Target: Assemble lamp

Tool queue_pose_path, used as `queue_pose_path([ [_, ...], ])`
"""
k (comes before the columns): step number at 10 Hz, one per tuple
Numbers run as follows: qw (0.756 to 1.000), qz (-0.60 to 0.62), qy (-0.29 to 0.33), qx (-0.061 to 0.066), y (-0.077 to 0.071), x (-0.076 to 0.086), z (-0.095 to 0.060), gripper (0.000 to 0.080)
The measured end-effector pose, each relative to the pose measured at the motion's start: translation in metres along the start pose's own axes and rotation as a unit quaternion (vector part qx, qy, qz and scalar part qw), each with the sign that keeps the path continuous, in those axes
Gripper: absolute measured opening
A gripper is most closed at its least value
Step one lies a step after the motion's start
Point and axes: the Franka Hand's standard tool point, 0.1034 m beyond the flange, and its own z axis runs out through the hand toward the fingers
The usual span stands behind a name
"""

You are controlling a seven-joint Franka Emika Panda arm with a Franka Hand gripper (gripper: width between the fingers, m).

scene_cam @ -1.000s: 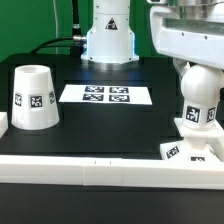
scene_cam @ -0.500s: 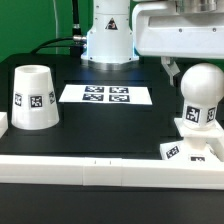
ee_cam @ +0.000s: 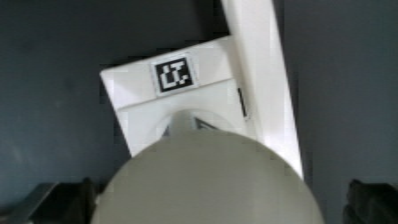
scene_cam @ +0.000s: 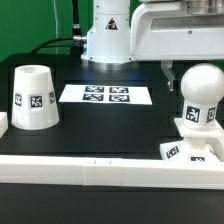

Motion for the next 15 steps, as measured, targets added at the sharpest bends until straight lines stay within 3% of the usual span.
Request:
queue_pose_path([
  [4,0.981,-0.195,0.005,-0.017,0.0012,0.0023,-0.0019,0.0698],
  [9,0.942,-0.334,0.001,-0.018,0.004,0.0029,-0.001,0.0698],
  [11,0.916,-0.402,0.0,-0.019,0.0053,0.0031,-0.0008,0.0698],
  [15,0.815,-0.578,-0.013,-0.039,0.0055,0.0027,0.0006,0.0698],
])
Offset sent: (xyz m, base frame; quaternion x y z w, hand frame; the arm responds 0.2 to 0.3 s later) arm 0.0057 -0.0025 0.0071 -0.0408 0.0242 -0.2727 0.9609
